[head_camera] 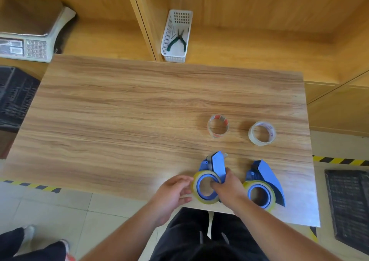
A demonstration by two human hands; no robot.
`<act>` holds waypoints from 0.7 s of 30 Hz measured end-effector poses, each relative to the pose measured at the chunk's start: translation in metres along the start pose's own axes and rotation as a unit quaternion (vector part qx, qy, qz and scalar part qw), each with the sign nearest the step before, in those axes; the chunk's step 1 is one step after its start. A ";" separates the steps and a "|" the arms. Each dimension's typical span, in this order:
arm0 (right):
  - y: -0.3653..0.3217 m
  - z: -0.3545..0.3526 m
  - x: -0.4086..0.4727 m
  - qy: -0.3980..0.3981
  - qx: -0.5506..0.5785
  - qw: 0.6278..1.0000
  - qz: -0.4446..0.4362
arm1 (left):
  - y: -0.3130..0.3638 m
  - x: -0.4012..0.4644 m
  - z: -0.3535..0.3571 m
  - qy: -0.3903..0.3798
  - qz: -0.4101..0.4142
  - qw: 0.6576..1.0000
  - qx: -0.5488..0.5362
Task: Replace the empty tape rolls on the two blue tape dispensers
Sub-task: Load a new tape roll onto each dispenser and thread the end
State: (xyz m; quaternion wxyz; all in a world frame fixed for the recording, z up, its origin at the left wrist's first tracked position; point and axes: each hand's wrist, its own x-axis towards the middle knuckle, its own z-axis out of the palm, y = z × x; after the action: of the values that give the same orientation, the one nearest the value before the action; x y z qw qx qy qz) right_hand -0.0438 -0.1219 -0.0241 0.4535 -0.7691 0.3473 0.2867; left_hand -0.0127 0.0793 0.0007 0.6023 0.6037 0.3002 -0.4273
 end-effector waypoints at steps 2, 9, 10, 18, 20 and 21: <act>0.000 0.003 0.007 0.009 -0.040 0.999 -0.012 | -0.005 0.002 0.003 0.001 -0.007 1.000 0.001; -0.003 0.010 0.021 0.019 -0.122 0.991 -0.044 | -0.007 0.007 0.009 -0.012 -0.024 1.000 0.009; -0.002 0.012 0.022 0.020 -0.133 0.990 -0.045 | -0.008 0.007 0.009 -0.013 -0.024 1.000 0.008; 0.003 0.018 0.031 0.023 -0.217 0.974 -0.053 | -0.011 0.008 0.014 -0.034 -0.030 0.999 0.023; 0.003 0.018 0.032 0.024 -0.237 0.970 -0.056 | -0.012 0.009 0.016 -0.040 -0.029 0.998 0.032; 0.003 0.018 0.033 0.025 -0.244 0.968 -0.056 | -0.012 0.010 0.016 -0.040 -0.029 0.998 0.037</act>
State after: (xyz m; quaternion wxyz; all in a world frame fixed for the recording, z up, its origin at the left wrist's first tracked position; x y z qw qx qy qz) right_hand -0.0291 -0.1159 -0.0585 0.2587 -0.8816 0.2347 0.3174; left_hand -0.0213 0.0629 -0.0118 0.5787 0.5991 0.2772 -0.4789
